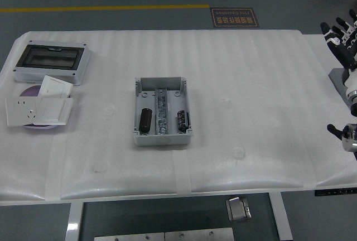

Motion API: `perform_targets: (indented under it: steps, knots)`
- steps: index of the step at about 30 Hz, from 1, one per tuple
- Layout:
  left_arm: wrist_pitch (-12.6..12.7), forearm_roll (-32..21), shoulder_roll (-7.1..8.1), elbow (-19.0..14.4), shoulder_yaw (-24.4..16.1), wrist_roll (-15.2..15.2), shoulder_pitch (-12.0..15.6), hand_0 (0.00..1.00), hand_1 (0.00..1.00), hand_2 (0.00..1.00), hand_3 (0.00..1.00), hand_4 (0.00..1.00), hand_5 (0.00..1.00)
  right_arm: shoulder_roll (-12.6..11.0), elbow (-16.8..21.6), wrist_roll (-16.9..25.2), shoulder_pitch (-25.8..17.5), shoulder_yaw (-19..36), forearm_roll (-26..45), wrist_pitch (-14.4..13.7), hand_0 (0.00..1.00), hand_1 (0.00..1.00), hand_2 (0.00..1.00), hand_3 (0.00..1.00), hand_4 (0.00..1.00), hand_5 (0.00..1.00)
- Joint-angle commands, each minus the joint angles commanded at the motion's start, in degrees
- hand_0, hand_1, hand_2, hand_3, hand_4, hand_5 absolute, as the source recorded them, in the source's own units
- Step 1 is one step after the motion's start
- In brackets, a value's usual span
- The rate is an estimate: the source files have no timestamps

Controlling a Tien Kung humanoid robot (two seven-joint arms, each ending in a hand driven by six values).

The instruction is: Pick up the battery,place it into the box

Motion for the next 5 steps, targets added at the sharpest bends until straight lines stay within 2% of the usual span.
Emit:
perform_targets:
  steps: [5]
  knots:
    - [0.10, -0.31, -0.04, 0.09, 0.24, -0.17, 0.04, 0.590, 0.652, 0.526, 0.567, 0.590, 0.050, 0.42, -0.51, 0.32, -0.50, 0.42, 1.07, 0.20, 0.898, 0.859, 0.887, 0.998, 0.869, 0.455]
